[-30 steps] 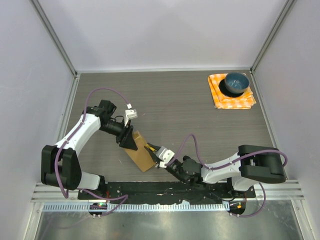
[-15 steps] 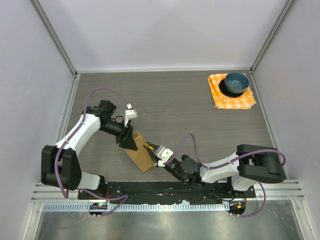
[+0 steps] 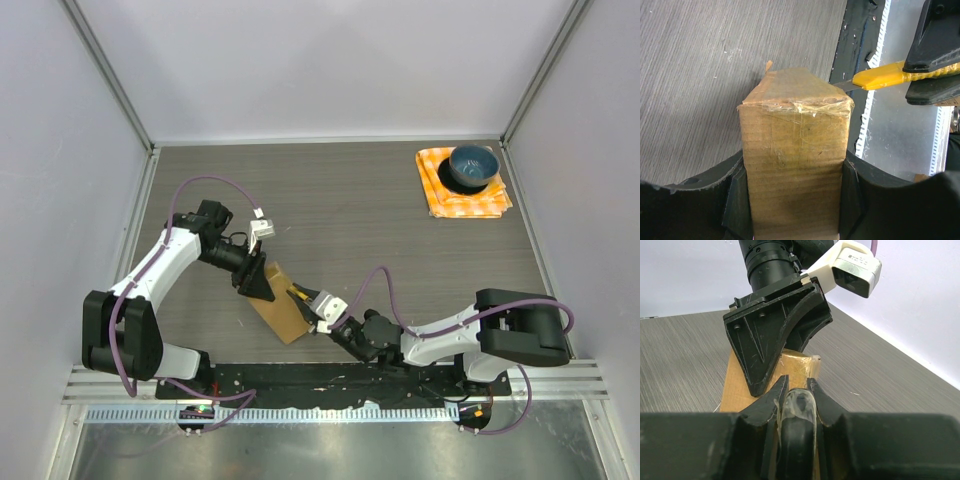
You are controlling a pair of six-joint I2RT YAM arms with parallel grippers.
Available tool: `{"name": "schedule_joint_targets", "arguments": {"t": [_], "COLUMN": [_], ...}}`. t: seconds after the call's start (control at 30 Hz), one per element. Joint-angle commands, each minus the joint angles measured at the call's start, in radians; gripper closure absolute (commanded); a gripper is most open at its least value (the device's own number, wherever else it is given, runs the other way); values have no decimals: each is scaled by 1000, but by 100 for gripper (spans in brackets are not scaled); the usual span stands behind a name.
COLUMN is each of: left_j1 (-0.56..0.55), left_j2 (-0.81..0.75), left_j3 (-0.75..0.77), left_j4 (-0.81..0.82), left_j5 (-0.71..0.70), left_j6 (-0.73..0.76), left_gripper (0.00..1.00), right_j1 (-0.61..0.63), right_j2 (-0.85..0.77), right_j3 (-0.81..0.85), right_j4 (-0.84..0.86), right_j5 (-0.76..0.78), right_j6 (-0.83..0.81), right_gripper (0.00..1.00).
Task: Unpack the express box
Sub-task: Cut the express box at the center of the board.
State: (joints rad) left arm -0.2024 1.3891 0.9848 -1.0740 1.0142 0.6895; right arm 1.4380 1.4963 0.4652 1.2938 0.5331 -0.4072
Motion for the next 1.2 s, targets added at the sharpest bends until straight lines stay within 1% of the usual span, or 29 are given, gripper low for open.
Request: {"name": "schedule_joint_targets", "arguments": {"t": [0.0, 0.47, 0.77, 1.0, 1.1, 1.17], "left_j1": [-2, -3, -3, -2, -2, -3], "left_j2": [-12, -16, -30, -32, -35, -33], "left_j3": [-9, -3, -5, -5, -5, -5], "left_j4": [-6, -14, -15, -17, -17, -14], "left_j5": [-72, -66, -65, -62, -63, -66], "left_j6": [53, 54, 54, 58, 56, 51], "left_gripper": [74, 74, 74, 74, 74, 74], "right_j1": [-4, -5, -21, -21, -22, -22], "right_j2": [-47, -11, 44, 78, 68, 53], "right_j3": [3, 13, 21, 12, -5, -19], "right_j4": [361, 361, 364, 364, 346, 297], "right_j5": [1, 11, 13, 42, 47, 51], "right_j6": [-1, 2, 41, 25, 22, 24], "right_gripper": [99, 99, 99, 99, 99, 99]}}
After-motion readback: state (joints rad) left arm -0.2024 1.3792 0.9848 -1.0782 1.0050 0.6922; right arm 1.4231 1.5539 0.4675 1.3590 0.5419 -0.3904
